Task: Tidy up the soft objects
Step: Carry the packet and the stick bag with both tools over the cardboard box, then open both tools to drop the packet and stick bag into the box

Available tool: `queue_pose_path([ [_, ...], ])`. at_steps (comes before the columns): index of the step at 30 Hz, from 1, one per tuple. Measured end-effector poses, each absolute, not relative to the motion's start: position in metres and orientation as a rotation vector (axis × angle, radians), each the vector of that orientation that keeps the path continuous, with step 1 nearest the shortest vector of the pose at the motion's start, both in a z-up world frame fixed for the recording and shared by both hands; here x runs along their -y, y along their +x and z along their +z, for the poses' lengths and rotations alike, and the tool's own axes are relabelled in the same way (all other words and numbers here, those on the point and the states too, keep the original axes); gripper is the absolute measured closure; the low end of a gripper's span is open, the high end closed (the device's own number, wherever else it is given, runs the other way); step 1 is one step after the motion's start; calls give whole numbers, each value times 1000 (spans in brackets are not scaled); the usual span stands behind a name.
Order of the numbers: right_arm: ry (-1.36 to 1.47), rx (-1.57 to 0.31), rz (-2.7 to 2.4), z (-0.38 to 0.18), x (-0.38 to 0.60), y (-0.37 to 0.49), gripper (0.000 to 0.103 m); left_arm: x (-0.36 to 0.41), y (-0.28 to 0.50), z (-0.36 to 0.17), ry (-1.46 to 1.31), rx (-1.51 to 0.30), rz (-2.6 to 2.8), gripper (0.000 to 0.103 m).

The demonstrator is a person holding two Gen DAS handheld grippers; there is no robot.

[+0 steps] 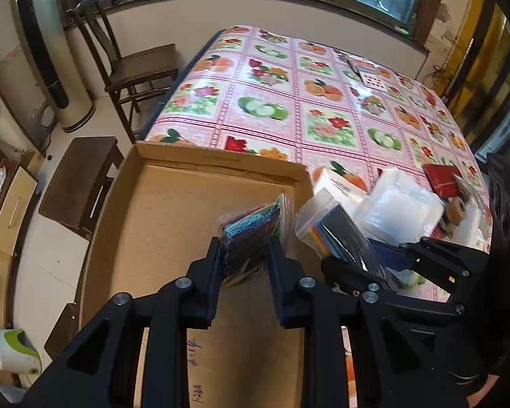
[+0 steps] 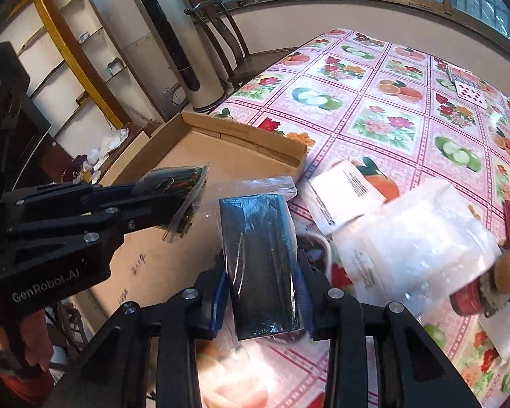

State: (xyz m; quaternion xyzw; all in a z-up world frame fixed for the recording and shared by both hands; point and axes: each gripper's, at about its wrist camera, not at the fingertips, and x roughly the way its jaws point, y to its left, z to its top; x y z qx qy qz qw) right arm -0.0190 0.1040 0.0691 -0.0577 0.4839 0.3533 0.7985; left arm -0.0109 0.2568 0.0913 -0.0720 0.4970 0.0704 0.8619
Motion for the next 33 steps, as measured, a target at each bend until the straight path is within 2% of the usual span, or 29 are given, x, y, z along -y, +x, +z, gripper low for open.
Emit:
queue_pose_path([
  [8, -64, -1101, 658, 50, -164, 24, 67, -292, 15, 64, -157, -1068, 244, 80],
  [23, -74, -1138, 552, 17, -191, 47, 66, -317, 18, 35, -161, -1107, 307, 78],
  [25, -47, -1152, 557, 14, -190, 50, 64, -320, 18, 34, -182, -1109, 305, 73],
  [27, -39, -1157, 553, 12, -189, 51, 64, -323, 17, 34, -194, -1111, 312, 62],
  [33, -44, -1130, 554, 18, -185, 48, 63, -325, 11, 39, -177, -1074, 362, 43],
])
